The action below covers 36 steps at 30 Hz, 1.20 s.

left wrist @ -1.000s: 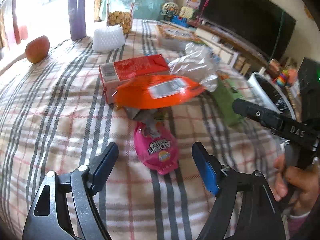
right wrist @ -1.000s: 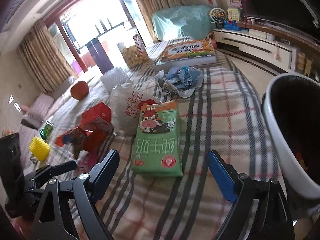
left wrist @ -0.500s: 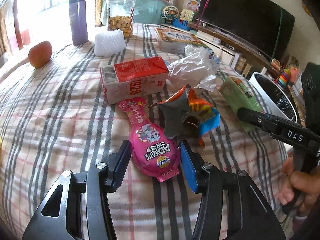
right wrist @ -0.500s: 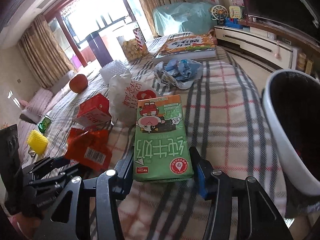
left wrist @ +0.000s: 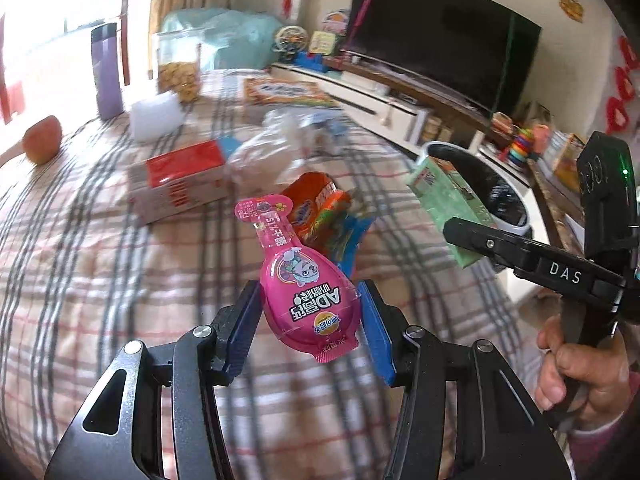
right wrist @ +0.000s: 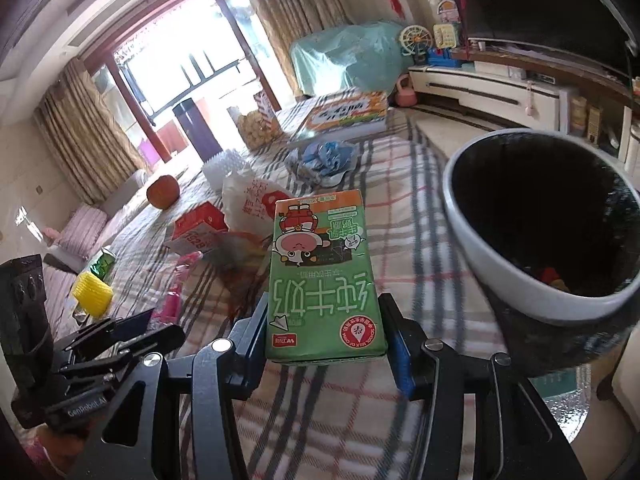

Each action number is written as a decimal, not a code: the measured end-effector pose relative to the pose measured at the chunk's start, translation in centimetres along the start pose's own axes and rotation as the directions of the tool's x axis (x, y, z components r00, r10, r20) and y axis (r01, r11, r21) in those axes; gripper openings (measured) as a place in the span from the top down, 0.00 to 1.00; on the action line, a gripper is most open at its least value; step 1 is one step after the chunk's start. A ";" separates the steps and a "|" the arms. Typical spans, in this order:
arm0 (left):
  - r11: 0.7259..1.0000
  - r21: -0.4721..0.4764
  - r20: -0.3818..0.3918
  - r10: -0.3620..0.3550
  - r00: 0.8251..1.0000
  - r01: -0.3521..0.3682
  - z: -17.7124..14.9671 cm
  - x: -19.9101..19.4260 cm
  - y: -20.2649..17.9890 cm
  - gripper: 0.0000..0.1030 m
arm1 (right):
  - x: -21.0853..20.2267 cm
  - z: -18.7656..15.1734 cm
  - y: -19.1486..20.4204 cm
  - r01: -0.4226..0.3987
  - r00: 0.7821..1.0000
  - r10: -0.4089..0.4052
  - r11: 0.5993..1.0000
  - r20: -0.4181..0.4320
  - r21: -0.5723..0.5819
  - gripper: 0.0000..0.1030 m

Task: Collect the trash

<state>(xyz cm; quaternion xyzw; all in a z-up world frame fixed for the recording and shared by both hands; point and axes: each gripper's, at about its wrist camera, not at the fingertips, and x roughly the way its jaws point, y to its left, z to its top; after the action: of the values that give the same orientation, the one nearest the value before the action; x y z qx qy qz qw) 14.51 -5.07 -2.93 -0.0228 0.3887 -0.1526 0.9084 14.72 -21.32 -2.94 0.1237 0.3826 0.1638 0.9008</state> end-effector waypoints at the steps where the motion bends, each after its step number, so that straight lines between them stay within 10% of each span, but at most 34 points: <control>1: 1.000 0.007 0.003 -0.010 1.000 0.010 0.2 0.0 -0.4 0.53 | -0.4 0.0 -0.2 0.002 1.000 -0.002 1.000 0.008 0.005 0.50; 36: 0.958 0.225 -0.016 -0.177 0.984 0.176 4.9 4.5 -12.8 0.53 | -7.3 1.7 -10.9 0.144 0.982 -0.161 0.978 0.103 0.152 0.50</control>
<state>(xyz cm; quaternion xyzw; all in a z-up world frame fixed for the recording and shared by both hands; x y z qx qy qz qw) 17.63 -18.97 -0.57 0.0457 0.3633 -0.2761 0.8886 13.36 -34.26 -0.86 0.1680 0.3492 0.0587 0.9200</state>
